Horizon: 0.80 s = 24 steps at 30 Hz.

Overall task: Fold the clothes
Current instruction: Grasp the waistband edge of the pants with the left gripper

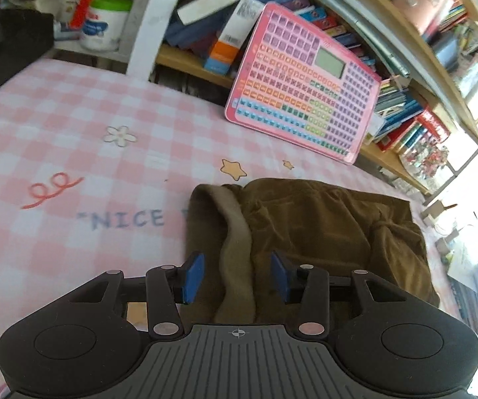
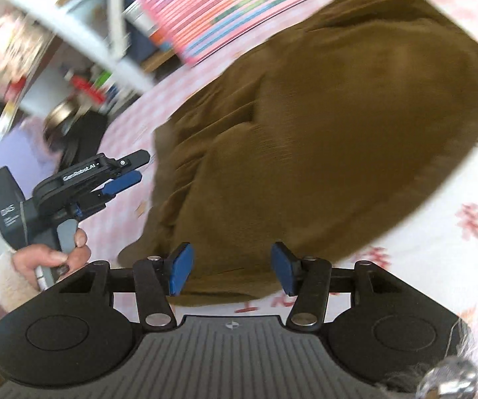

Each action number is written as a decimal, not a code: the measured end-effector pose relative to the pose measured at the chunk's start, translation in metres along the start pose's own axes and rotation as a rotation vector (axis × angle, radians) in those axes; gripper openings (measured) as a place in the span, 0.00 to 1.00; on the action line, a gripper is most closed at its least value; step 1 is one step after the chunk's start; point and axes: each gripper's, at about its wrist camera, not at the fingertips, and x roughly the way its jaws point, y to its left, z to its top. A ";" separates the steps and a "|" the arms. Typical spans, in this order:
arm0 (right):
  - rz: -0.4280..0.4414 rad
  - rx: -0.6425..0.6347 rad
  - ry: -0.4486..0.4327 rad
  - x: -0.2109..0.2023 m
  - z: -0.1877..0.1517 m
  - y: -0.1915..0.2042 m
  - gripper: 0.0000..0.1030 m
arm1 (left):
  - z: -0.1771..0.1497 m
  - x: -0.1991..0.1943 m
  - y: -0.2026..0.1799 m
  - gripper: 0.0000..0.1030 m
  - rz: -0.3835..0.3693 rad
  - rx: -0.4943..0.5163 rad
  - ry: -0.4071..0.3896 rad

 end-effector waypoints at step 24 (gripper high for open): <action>-0.109 0.172 -0.111 -0.021 -0.010 -0.027 0.49 | 0.040 -0.017 0.087 0.19 0.266 -0.068 -0.126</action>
